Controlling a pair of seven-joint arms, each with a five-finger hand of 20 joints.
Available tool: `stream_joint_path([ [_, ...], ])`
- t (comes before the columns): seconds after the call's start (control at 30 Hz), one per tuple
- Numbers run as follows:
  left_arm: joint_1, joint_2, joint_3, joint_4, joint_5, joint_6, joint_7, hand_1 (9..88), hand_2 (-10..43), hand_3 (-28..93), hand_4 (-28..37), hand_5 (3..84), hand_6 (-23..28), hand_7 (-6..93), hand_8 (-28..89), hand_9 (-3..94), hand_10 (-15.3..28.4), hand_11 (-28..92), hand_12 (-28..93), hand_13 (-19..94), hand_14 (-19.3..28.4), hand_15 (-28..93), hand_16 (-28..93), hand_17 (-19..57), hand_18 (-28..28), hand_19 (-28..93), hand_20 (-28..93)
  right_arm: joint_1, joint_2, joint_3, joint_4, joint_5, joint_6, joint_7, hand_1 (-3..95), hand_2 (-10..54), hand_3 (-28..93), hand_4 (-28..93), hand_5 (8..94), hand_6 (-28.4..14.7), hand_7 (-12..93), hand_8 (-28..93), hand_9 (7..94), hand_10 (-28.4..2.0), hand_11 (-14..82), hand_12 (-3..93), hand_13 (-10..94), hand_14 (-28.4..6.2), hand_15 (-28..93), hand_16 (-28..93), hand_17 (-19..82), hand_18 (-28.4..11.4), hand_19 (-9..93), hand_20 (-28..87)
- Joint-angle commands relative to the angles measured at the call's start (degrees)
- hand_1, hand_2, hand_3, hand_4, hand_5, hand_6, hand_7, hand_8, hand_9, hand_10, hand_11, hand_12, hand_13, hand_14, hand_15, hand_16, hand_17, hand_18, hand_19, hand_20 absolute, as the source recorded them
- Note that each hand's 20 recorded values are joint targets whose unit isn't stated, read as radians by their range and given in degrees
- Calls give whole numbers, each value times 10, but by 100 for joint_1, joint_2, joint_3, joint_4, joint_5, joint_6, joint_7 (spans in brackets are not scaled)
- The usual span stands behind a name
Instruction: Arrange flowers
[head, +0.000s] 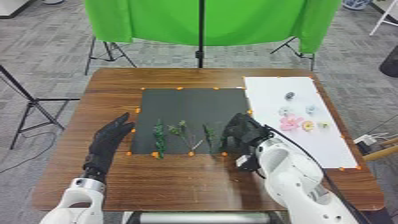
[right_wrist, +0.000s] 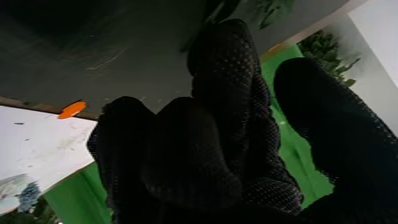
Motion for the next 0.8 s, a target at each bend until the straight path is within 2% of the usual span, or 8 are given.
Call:
stream_joint_path([
  [0.03, 26, -45, 14, 13, -13, -9, -53, 216, -13, 660, -258, 386, 47, 33, -55, 417, 128, 119, 115, 297, 126, 79, 3, 47, 98, 12, 158, 47, 142, 87, 37, -89, -49, 1, 290, 70, 713, 126, 725, -16, 154, -21, 868, -139, 495, 299, 917, -46, 683, 343, 700, -127, 932, 695],
  [0.23, 37, -50, 27, 11, -11, -15, -49, 215, -13, 660, -258, 385, 48, 34, -55, 418, 128, 122, 115, 297, 126, 79, 3, 47, 98, 12, 158, 134, 183, 120, -11, -148, -28, 5, 289, 71, 709, 128, 726, -17, 153, -25, 867, -139, 495, 300, 917, -46, 683, 342, 700, -126, 932, 694],
  [0.43, 76, -41, 9, -4, -30, 0, -57, 215, -14, 662, -260, 387, 47, 38, -57, 420, 128, 126, 114, 299, 126, 80, 3, 47, 98, 12, 158, 41, 135, 100, -400, 367, 197, -42, 288, 73, 707, 126, 725, -22, 146, -40, 865, -140, 495, 300, 916, -46, 682, 344, 700, -127, 932, 694],
  [0.67, -3, -40, 54, 26, -14, -63, -84, 215, -14, 663, -262, 389, 48, 40, -58, 422, 130, 129, 112, 299, 127, 79, 2, 48, 98, 12, 158, 99, 100, -333, -446, 392, -188, -170, 289, 74, 702, 122, 716, -25, 143, -65, 861, -141, 495, 301, 914, -46, 682, 346, 699, -128, 932, 695],
  [0.8, 22, -45, 38, 12, -16, -72, -84, 213, -15, 664, -263, 390, 48, 42, -60, 423, 130, 132, 111, 303, 128, 80, 1, 48, 98, 12, 158, -19, 143, -429, -419, 401, -280, -121, 299, 77, 687, 124, 709, -27, 145, -63, 860, -141, 496, 301, 912, -46, 682, 346, 697, -129, 932, 696],
])
